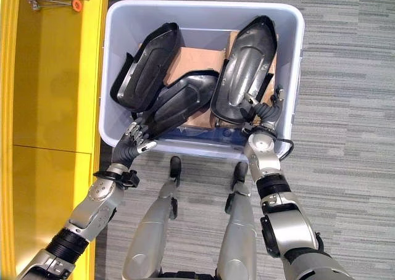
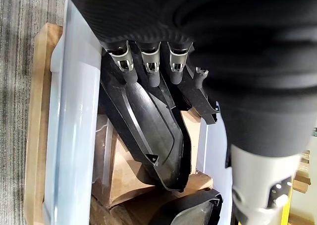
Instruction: Move parts from the plastic box to the shelf.
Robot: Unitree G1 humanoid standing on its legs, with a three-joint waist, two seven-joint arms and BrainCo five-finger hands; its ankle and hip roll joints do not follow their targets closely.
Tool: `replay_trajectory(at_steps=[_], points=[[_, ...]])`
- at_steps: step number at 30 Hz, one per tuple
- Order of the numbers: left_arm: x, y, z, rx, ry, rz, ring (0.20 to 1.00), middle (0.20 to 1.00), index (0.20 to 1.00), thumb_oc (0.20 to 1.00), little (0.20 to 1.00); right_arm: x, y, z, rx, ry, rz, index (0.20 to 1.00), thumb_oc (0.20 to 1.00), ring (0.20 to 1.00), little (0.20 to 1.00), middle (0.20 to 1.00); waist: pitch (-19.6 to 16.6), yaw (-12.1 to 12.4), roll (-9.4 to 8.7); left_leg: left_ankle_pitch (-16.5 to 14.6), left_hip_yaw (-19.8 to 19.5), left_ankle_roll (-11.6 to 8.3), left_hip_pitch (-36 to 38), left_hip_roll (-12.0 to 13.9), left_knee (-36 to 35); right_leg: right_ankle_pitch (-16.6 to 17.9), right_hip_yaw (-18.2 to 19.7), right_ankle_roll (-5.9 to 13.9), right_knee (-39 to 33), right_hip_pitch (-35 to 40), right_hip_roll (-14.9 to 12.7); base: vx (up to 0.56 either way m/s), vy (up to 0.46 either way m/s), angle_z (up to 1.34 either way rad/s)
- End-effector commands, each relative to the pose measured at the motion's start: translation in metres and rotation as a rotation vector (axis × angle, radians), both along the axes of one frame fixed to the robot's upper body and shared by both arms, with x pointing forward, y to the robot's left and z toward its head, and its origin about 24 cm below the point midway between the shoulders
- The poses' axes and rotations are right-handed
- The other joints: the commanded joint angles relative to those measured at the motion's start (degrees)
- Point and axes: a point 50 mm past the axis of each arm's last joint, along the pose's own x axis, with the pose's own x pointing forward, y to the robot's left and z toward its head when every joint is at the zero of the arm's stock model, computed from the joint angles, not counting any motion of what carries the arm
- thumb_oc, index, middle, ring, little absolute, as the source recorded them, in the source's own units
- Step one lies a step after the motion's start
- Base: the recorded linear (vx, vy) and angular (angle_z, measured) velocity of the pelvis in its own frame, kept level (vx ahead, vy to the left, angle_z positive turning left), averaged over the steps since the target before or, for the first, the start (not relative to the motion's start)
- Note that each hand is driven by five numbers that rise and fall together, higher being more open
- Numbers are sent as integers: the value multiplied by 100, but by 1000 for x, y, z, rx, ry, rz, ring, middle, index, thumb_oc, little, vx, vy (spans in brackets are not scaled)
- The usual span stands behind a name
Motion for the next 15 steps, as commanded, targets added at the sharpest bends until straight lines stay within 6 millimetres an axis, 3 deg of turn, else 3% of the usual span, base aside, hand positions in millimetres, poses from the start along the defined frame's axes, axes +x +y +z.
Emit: replay_trajectory(at_steps=[1,15], points=[[-10,1,19,-30,-97,-31,1000,1000,1000,1000,1000,3,-1,3,14,8,5,1000,1000,1000,1000,1000,-59,241,-32,-458,-101,75,70,17,332,640,236,73,-664,400,-89,0,0,0],[-10,-1,24,-31,-119,-52,1000,1000,1000,1000,1000,15,-24,5,-106,150,-50,1000,1000,1000,1000,1000,-16,355,-34,-472,-123,95,103,6,354,620,196,66,-649,479,-94,0,0,0]])
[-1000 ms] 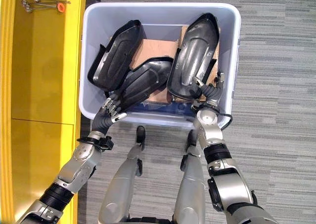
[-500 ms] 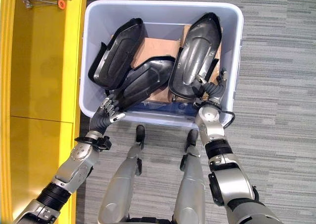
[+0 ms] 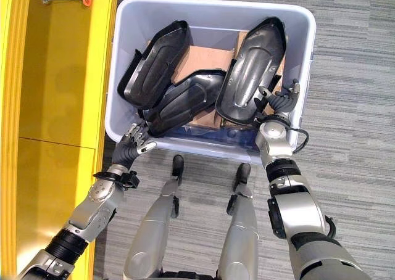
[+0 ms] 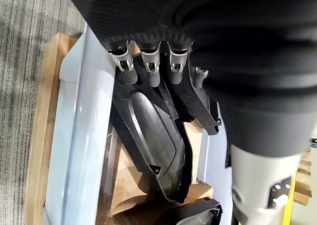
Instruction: Move parts from the plastic box to the shelf.
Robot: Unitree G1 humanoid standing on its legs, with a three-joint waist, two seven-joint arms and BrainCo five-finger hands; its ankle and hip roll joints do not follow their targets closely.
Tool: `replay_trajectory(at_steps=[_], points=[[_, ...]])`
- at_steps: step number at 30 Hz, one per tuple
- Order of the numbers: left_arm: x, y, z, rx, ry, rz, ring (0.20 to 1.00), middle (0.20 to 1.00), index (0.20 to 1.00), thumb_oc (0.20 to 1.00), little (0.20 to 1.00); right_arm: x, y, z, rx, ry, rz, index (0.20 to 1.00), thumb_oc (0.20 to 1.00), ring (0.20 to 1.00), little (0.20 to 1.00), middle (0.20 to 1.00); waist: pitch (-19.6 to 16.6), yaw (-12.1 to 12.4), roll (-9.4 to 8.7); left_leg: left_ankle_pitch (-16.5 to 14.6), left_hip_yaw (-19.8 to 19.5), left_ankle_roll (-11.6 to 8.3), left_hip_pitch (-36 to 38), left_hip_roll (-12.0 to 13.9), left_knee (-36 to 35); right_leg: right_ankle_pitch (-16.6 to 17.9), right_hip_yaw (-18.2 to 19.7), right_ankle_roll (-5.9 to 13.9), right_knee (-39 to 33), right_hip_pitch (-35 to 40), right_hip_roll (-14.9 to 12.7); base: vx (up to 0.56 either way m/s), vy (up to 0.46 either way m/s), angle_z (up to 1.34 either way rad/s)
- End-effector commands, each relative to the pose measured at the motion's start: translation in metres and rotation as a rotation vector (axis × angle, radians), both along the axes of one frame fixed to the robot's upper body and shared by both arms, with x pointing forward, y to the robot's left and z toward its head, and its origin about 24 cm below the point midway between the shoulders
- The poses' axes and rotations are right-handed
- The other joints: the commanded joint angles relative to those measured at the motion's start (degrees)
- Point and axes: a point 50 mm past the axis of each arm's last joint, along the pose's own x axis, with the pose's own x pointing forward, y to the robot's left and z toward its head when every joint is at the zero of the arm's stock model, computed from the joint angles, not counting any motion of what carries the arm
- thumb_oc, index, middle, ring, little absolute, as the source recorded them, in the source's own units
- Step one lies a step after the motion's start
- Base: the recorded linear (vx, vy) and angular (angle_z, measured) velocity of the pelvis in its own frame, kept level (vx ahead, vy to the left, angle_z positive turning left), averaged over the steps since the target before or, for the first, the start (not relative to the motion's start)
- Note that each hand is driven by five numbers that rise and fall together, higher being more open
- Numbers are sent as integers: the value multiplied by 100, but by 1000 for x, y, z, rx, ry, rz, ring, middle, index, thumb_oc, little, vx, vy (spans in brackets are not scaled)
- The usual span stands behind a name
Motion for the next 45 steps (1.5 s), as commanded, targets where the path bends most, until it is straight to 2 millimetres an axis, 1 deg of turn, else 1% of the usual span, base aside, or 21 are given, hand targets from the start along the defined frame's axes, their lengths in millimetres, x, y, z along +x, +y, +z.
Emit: replay_trajectory(at_steps=[1,3,4,5,8,15,21,23,28,38,39,40,45], points=[[-10,-1,25,-13,-130,-51,1000,1000,1000,1000,1000,2,3,-9,-46,85,48,1000,1000,1000,1000,1000,4,160,-37,-528,-79,123,150,14,352,579,222,69,-663,529,-84,0,0,0],[-10,0,25,-14,-130,-52,1000,1000,1000,1000,1000,3,2,-9,-43,90,44,1000,1000,1000,1000,1000,-1,158,-41,-503,-84,130,134,8,345,608,220,70,-678,520,-87,0,0,0],[-10,0,26,-17,-131,-55,1000,1000,1000,1000,1000,3,0,-14,-54,126,47,1000,1000,1000,1000,1000,20,164,-46,-531,-90,137,168,13,360,584,227,69,-656,547,-81,0,0,0],[-10,0,26,-17,-132,-55,1000,1000,1000,1000,1000,3,0,-14,-54,126,47,1000,1000,1000,1000,1000,11,161,-49,-505,-91,140,148,8,349,610,227,69,-673,532,-85,9,1,3],[-9,-1,26,-19,-134,-56,1000,1000,1000,1000,1000,4,0,-21,-62,173,60,1000,1000,1000,1000,1000,24,172,-61,-535,-87,147,209,13,355,577,230,68,-661,601,-74,0,0,0],[-9,-3,27,-20,-138,-62,1000,1000,1000,1000,1000,5,-2,-23,-82,209,65,1000,1000,1000,1000,1000,38,194,-94,-508,-110,165,228,3,330,601,196,73,-679,639,-74,0,0,0],[-9,-6,28,-22,-143,-78,1000,1000,1000,1000,1000,2,-5,-41,-92,316,75,1000,1000,1000,1000,1000,55,250,-80,-541,-135,171,289,-1,339,549,133,88,-677,756,-78,7,2,2],[-9,-7,28,-21,-145,-79,1000,1000,1000,1000,1000,2,-5,-42,-99,324,78,1000,1000,1000,1000,1000,48,250,-86,-516,-137,174,277,-4,328,573,126,90,-698,753,-84,5,10,6],[-8,-8,27,-16,-141,-89,1000,1000,1000,1000,1000,-2,-10,-54,-140,413,86,1000,1000,1000,1000,1000,69,309,-88,-546,-157,186,315,-20,352,553,93,108,-682,826,-90,15,7,4],[-8,-10,28,-16,-147,-100,1000,1000,1000,1000,1000,-5,-12,-60,-216,486,99,1000,1000,1000,1000,1000,72,367,-104,-561,-196,207,351,-46,370,546,35,121,-712,936,-102,1,1,1],[-8,-10,29,-14,-149,-101,1000,1000,1000,1000,1000,-5,-12,-60,-223,491,103,865,865,865,865,865,72,374,-107,-560,-201,206,358,-50,367,547,29,123,-718,954,-104,0,0,0],[-8,-10,29,-14,-150,-100,1000,1000,1000,1000,1000,-5,-12,-61,-245,505,112,200,200,200,200,200,70,391,-119,-531,-212,208,353,-59,356,572,11,122,-733,967,-109,0,0,0],[-8,-9,28,-10,-144,-105,1000,1000,1000,1000,1000,-7,-12,-66,-263,534,120,200,200,200,200,200,72,415,-126,-562,-237,213,381,-60,387,556,12,123,-724,1013,-113,1,6,3]])
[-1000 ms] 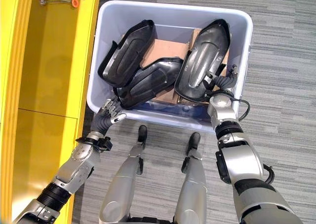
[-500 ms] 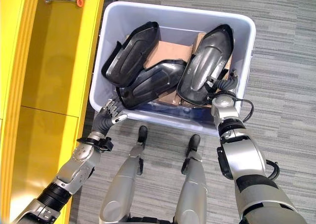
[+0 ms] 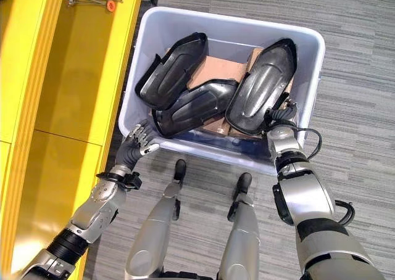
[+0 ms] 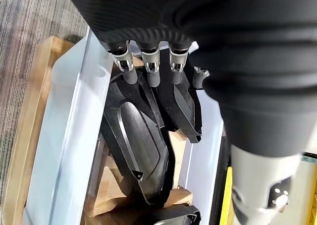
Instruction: Move parts from the plastic box to the shelf.
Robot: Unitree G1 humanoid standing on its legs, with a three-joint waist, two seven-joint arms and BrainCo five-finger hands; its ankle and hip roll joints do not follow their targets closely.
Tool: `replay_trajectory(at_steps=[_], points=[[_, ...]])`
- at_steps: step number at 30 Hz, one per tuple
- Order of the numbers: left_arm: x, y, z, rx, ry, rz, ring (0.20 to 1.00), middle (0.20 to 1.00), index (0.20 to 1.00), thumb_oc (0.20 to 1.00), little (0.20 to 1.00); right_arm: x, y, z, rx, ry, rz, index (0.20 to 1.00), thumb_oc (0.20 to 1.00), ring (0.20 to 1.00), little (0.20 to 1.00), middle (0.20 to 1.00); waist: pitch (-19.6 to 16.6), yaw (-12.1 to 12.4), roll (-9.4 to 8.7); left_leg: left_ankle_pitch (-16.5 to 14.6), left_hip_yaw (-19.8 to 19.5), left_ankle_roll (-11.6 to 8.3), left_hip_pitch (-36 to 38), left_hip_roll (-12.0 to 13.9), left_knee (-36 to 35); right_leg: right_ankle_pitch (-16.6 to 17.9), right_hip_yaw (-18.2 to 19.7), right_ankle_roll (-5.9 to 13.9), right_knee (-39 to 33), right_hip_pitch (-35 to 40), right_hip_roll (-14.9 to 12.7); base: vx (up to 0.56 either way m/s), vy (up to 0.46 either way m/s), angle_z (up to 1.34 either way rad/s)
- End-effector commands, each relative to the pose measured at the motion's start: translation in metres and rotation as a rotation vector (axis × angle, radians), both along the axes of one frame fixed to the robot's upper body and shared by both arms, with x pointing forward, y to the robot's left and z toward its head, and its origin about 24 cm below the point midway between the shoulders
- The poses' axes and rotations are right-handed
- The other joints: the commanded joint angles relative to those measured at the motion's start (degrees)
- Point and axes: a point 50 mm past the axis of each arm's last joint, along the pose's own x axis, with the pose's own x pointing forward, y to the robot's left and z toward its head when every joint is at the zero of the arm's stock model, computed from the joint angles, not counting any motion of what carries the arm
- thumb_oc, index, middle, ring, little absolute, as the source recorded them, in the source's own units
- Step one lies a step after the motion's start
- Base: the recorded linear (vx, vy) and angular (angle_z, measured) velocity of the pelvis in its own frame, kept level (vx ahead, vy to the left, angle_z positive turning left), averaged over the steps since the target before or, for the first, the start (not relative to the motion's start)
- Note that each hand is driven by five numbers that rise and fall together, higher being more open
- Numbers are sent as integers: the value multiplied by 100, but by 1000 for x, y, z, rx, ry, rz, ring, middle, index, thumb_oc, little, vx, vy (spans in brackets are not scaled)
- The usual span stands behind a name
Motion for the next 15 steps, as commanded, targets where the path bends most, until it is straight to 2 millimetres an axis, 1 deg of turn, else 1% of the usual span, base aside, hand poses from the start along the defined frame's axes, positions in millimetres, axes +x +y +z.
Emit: replay_trajectory(at_steps=[1,5,8,9,13,14,15], points=[[-7,-2,29,1,-146,-68,1000,1000,1000,1000,1000,-8,15,-37,2,149,78,200,200,200,200,200,140,164,-123,-563,9,214,200,-56,287,603,267,158,-751,634,-96,0,0,0],[-7,-2,29,3,-143,-69,1000,1000,1000,1000,1000,-9,15,-38,6,151,75,200,200,200,200,200,131,164,-128,-571,11,216,208,-64,296,600,262,155,-749,650,-96,0,0,0],[-6,-2,27,5,-137,-71,1000,1000,1000,1000,1000,-8,13,-34,1,138,70,200,200,200,200,200,82,156,-147,-560,5,223,212,-66,288,621,265,160,-773,660,-103,0,0,0],[-7,0,26,8,-132,-67,1000,1000,1000,1000,1000,-5,12,-27,24,96,60,200,200,200,200,200,81,154,-165,-592,1,226,247,-61,310,593,281,159,-757,698,-81,0,0,0],[-7,1,25,10,-126,-62,1000,1000,1000,1000,1000,-4,12,-23,33,72,61,200,200,200,200,200,48,144,-188,-571,-6,228,242,-64,299,609,282,157,-767,691,-77,0,0,0],[-7,1,25,11,-125,-63,1000,1000,1000,1000,1000,-3,12,-21,41,55,59,200,200,200,200,200,46,147,-196,-577,-6,229,255,-62,304,606,281,156,-767,708,-75,0,0,0],[-7,4,24,16,-119,-56,1000,1000,1000,1000,1000,-2,11,-13,93,-1,43,200,200,200,200,200,19,136,-218,-588,0,229,274,-56,307,600,287,155,-766,721,-72,0,0,0]])
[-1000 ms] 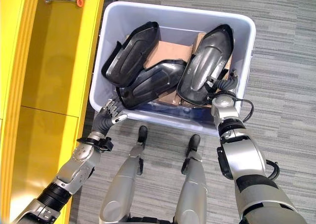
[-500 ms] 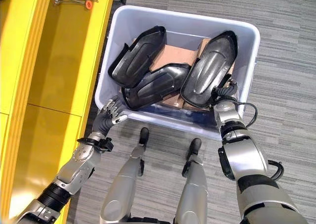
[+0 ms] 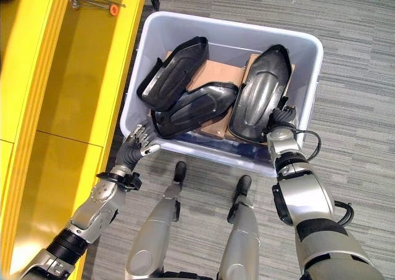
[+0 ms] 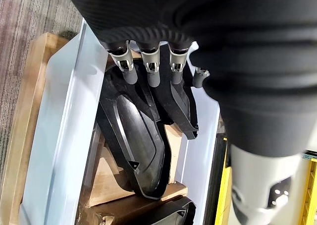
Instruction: Move parts from the plastic box to the shelf.
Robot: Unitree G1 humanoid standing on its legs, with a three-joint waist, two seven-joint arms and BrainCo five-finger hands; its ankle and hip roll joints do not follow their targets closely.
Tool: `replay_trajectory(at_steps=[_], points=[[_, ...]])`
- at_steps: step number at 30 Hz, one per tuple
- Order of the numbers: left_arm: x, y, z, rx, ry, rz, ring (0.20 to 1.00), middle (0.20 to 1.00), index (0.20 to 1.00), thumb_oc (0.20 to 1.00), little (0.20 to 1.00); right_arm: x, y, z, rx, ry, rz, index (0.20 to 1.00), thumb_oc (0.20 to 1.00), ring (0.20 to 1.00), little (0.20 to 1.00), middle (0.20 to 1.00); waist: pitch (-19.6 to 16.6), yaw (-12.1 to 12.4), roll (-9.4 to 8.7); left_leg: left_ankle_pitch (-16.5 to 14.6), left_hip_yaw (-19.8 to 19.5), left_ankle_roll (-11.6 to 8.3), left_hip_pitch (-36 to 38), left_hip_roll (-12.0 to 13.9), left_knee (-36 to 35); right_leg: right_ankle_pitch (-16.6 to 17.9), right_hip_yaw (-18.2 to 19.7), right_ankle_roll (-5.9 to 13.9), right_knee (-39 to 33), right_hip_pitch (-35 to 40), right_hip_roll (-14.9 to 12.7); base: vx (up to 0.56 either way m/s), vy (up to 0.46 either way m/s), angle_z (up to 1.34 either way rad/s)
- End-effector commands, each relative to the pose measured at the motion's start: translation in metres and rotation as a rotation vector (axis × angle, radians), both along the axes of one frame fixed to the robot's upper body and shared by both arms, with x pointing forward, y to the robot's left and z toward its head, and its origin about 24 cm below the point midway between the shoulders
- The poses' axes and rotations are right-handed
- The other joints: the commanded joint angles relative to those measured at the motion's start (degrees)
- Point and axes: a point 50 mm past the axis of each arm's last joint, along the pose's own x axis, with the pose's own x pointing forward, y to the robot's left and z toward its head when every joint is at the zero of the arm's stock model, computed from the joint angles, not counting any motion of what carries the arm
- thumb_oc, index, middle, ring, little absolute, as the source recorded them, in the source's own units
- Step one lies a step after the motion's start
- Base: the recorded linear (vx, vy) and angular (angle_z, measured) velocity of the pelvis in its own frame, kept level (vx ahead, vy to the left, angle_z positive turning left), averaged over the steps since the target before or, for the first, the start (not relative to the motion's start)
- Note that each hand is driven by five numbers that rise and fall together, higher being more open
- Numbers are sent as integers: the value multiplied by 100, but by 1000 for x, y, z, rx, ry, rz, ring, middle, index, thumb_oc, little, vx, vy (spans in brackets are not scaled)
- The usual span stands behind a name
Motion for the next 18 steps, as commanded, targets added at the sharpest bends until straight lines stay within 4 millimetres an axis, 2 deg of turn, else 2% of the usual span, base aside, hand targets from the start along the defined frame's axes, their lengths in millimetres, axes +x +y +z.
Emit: replay_trajectory(at_steps=[1,5,7,10,12,18], points=[[-7,5,23,12,-114,-37,1000,1000,1000,1000,1000,1,16,-9,101,-46,55,200,200,200,200,200,25,124,-216,-586,3,228,192,-53,305,599,298,152,-742,613,-71,0,0,0],[-7,7,22,12,-109,-29,1000,1000,1000,1000,1000,3,19,-1,161,-113,49,200,200,200,200,200,4,110,-232,-591,3,226,211,-46,306,596,307,151,-743,628,-69,0,0,0],[-7,11,19,16,-94,-12,1000,1000,1000,1000,1000,6,25,13,188,-210,73,200,200,200,200,200,-26,74,-270,-598,14,221,230,-35,320,589,323,142,-734,638,-55,0,0,0],[-8,17,19,9,-92,18,1000,1000,1000,1000,1000,5,51,42,163,-395,193,200,200,200,200,200,-30,-21,-345,-616,39,215,285,5,344,588,372,125,-694,627,-27,-7,-4,-2],[-9,19,18,10,-87,31,1000,1000,1000,1000,1000,1,61,52,101,-448,245,200,200,200,200,200,-23,-58,-376,-662,44,208,324,33,399,550,419,113,-636,637,9,0,0,0],[-11,23,16,8,-79,47,1000,1000,1000,1000,1000,-14,73,61,89,-564,294,200,200,200,200,200,-65,-145,-447,-671,46,197,361,77,441,528,414,97,-625,684,49,-7,-30,-7]])
